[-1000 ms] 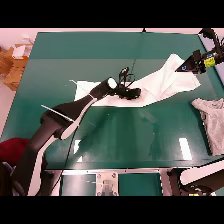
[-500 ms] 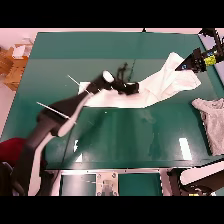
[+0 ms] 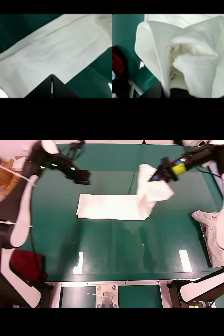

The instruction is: Fold the shirts.

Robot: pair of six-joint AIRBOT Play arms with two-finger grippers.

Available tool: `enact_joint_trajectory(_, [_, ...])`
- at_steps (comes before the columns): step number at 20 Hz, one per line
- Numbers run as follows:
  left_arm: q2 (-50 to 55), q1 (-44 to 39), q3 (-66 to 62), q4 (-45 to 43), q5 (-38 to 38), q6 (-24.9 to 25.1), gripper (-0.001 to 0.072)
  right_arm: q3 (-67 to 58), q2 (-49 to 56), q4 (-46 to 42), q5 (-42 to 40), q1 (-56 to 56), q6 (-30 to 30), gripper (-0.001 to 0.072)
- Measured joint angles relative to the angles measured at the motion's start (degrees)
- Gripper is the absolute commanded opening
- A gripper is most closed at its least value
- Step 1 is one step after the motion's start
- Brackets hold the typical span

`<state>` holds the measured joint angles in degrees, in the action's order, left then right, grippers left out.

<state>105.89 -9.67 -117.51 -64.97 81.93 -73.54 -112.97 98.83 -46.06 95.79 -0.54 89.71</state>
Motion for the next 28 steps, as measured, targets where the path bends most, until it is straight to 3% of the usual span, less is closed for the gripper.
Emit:
enact_joint_trajectory(6, [-4.52,6.86,0.39,-7.72,2.71,4.7,0.0024,3.02,6.75,-4.35,-26.58,22.69,7.34,0.0025])
enact_joint_trajectory(7, [-4.46,7.17,0.59,-8.13,3.21,5.42,0.0024,3.32,9.09,-4.55,-31.5,26.56,7.78,0.0122])
enact_joint_trajectory(8, [-4.52,7.32,0.63,-8.26,3.43,5.97,0.0024,3.52,11.5,-4.61,-36.2,30.18,8.31,0.0405])
enact_joint_trajectory(9, [-4.92,7.56,0.63,-8.09,3.54,6.43,0.0024,3.69,13.51,-4.76,-39.89,33.2,8.44,0.054])
enact_joint_trajectory(13, [-5.05,8.07,0.72,-8.2,4.04,7.52,0.0024,3.41,16.87,-6.21,-45.62,36.85,8.83,0.054])
enact_joint_trajectory(23, [-5.03,8.24,0.74,-8.17,4.2,8.07,0.0024,5.88,10.47,-18.4,-17.22,12.22,9.2,0.054])
enact_joint_trajectory(28, [-5.03,8.2,0.76,-8.13,4.2,8.07,0.0024,17.31,10.14,-12.68,-21.79,9.14,8.33,0.054])
